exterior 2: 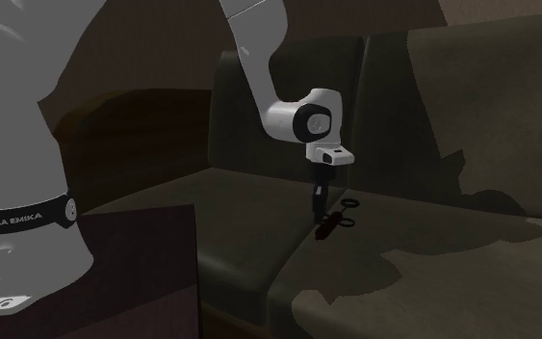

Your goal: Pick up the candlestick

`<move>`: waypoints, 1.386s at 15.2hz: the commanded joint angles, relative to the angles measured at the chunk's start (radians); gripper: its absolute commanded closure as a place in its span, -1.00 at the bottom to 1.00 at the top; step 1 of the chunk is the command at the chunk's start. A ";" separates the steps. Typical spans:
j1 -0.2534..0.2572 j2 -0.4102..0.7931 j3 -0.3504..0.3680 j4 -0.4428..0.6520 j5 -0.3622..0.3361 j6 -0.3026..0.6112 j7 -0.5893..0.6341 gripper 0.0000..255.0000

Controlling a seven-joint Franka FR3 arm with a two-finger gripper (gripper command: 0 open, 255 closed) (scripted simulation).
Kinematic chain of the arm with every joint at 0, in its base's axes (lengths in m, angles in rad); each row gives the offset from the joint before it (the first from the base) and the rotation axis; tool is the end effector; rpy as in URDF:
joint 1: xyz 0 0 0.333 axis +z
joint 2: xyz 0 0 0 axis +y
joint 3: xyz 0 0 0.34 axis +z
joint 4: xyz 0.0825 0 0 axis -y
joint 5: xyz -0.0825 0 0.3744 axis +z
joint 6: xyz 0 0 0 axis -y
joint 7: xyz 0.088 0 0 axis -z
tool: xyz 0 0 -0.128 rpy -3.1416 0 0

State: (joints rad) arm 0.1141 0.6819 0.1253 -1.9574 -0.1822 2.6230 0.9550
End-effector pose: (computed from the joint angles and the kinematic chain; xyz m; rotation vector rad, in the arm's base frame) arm 0.5998 0.1476 0.1302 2.9967 -0.9013 0.0011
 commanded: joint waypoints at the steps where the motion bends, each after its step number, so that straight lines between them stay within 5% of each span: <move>1: 0.000 0.000 0.000 0.000 0.000 0.000 0.000 1.00; 21: -0.026 -0.174 0.034 -0.041 0.036 -0.133 -0.027 1.00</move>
State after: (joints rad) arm 0.0882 0.5160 0.1574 -1.9976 -0.1478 2.4979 0.9288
